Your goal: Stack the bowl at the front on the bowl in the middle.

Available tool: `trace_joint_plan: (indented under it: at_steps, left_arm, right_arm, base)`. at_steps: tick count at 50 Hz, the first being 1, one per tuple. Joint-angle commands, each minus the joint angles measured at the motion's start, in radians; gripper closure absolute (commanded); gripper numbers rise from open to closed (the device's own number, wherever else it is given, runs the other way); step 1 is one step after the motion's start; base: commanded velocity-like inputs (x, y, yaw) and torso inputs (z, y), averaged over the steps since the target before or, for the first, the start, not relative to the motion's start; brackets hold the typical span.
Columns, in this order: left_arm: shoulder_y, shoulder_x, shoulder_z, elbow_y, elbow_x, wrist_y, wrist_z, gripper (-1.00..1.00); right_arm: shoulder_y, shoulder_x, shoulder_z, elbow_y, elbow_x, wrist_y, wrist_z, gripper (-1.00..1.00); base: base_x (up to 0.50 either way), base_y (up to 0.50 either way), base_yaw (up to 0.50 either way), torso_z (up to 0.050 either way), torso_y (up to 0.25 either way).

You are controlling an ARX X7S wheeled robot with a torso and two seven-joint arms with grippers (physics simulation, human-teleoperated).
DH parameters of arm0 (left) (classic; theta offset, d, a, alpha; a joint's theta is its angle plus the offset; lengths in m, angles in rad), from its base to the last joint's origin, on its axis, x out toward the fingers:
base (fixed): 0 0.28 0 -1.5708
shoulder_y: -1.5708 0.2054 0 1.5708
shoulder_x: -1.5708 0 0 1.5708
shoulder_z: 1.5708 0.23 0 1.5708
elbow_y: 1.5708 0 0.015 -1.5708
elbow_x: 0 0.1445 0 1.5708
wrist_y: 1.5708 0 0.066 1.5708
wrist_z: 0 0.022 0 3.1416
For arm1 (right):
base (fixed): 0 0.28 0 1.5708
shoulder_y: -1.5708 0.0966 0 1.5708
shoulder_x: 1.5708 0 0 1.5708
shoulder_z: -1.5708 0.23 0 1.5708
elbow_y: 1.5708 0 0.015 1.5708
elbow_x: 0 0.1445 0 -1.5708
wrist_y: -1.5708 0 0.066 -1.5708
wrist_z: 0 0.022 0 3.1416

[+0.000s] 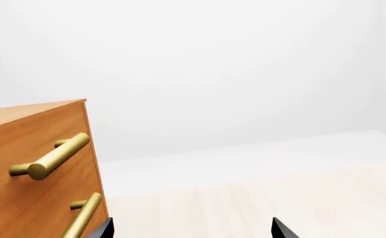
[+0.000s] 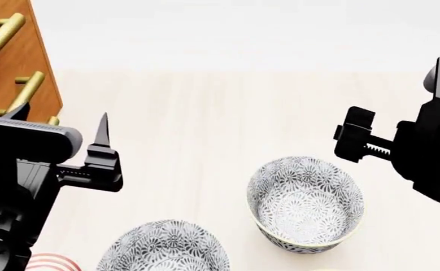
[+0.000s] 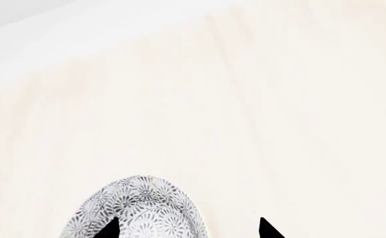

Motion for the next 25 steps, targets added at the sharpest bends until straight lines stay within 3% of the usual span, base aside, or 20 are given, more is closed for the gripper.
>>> trace_joint_plan:
  at_steps: [1,25]
  left_arm:
    - [-0.003,-0.005,0.011,0.0,-0.003,-0.003,-0.006,-1.0]
    - [-0.005,-0.013,0.029,-0.013,-0.008,0.004,-0.015,-1.0]
  right_arm:
    - [0.002,0.025,-0.016,0.131,-0.006,-0.047,-0.036,-1.0]
    - [-0.03,0.018,-0.101,0.219,-0.018,-0.075,-0.109,-1.0]
  base:
    - [0.0,0.0,0.0,0.0,0.0]
    - [0.0,0.0,0.0,0.0,0.0]
